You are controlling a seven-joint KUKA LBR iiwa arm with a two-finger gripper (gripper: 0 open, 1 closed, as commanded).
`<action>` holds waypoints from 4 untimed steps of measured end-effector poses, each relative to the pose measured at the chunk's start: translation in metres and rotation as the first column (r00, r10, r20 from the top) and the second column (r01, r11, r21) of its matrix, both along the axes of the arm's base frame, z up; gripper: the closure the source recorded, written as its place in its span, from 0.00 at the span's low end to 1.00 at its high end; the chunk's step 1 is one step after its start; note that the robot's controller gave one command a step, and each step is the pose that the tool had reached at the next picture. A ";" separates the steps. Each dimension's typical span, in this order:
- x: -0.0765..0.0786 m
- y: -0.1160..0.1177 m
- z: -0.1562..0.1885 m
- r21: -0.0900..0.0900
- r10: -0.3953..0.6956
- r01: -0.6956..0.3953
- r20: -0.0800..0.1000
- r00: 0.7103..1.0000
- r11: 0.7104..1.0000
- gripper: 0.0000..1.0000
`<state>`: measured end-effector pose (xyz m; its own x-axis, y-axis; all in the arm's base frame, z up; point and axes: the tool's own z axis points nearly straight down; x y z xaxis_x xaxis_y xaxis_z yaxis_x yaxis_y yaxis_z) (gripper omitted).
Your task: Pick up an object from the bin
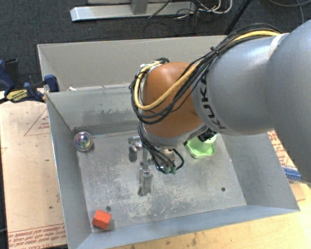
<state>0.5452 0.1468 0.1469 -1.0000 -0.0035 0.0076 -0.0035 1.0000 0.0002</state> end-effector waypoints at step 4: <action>-0.063 0.100 -0.077 0.001 0.389 -0.389 0.008 0.921 0.921 1.00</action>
Offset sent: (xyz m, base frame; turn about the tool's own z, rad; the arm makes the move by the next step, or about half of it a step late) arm -0.0171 0.0789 -0.0307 -0.3608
